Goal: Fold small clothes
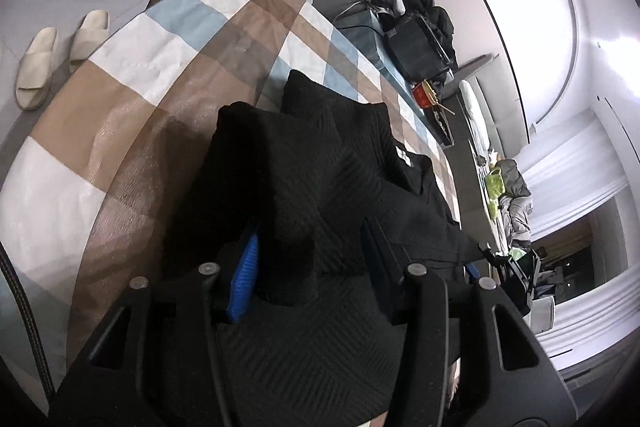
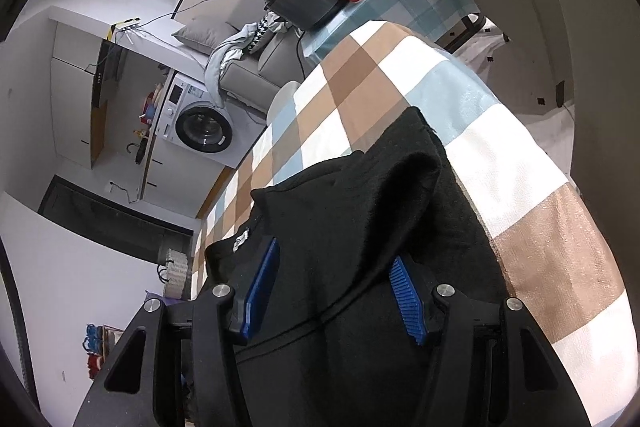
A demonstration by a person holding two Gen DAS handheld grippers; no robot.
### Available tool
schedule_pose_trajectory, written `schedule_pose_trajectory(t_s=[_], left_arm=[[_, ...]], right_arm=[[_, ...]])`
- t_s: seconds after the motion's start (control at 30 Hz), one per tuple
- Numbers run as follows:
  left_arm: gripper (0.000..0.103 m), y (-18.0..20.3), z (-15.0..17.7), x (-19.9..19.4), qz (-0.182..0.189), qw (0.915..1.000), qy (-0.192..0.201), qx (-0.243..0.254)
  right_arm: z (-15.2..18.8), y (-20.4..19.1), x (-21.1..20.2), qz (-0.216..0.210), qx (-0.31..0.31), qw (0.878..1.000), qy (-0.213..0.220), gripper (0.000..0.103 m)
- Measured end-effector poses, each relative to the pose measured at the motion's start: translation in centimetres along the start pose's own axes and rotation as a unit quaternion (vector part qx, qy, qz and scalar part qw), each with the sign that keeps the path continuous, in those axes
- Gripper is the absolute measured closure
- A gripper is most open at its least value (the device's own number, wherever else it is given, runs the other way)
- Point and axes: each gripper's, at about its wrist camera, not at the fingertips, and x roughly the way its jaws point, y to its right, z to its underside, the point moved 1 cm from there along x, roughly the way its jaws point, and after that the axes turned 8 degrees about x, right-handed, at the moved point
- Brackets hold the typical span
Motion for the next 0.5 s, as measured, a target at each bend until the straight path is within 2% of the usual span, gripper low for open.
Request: schedule_pose_trajectory(t_s=[0.03, 0.07, 0.13, 0.2, 0.23, 0.3, 0.33, 0.37, 0.4, 0.43, 0.47, 0.5], left_arm=[[0.089, 0.1, -0.1, 0.1, 0.002, 1.0000, 0.007, -0.001], [0.093, 0.2, -0.3, 0.1, 0.009, 0.9999, 0.011, 0.001], [0.095, 0.8, -0.9, -0.2, 0.026, 0.9992, 0.028, 0.008], [0.095, 1.5, -1.9, -0.6, 0.033, 0.9983, 0.046, 0.013], [0.095, 1.6, -2.5, -0.9, 0.041, 0.9973, 0.059, 0.011], [0.095, 1.7, -4.5, -1.5, 0.050, 0.9944, 0.093, 0.004], [0.095, 1.5, -5.5, -1.7, 0.043, 0.9928, 0.112, -0.006], [0.094, 1.0, -6.7, -1.7, 0.015, 0.9913, 0.129, -0.024], [0.091, 0.6, -7.4, -1.7, 0.000, 0.9901, 0.136, -0.036], [0.085, 0.2, -8.0, -1.6, -0.007, 0.9891, 0.140, -0.047], [0.073, -0.3, -8.3, -1.5, -0.010, 0.9885, 0.138, -0.060], [0.067, -0.8, -8.2, -1.6, -0.008, 0.9878, 0.138, -0.072]], right_arm=[[0.0, 0.0, 0.0, 0.002, -0.001, 1.000, 0.002, 0.050], [-0.1, -0.1, 0.1, 0.007, -0.002, 1.000, 0.006, 0.053], [-0.4, -0.3, 0.6, 0.021, -0.004, 1.000, 0.012, 0.074], [-0.7, -0.5, 1.0, 0.020, -0.001, 1.000, 0.012, 0.089], [-1.0, -0.8, 1.3, 0.009, 0.001, 1.000, 0.007, 0.091], [-1.8, -1.6, 1.5, -0.021, 0.003, 1.000, 0.007, 0.091], [-2.5, -2.2, 1.6, -0.029, 0.003, 1.000, 0.008, 0.091], [-3.4, -2.8, 1.6, -0.037, 0.008, 0.999, 0.015, 0.091], [-4.5, -3.3, 1.3, -0.055, 0.021, 0.998, 0.031, 0.081], [-5.2, -3.5, 0.8, -0.061, 0.030, 0.997, 0.048, 0.070], [-5.7, -3.7, 0.1, -0.063, 0.038, 0.995, 0.067, 0.067], [-5.9, -4.0, -0.6, -0.065, 0.034, 0.994, 0.079, 0.066]])
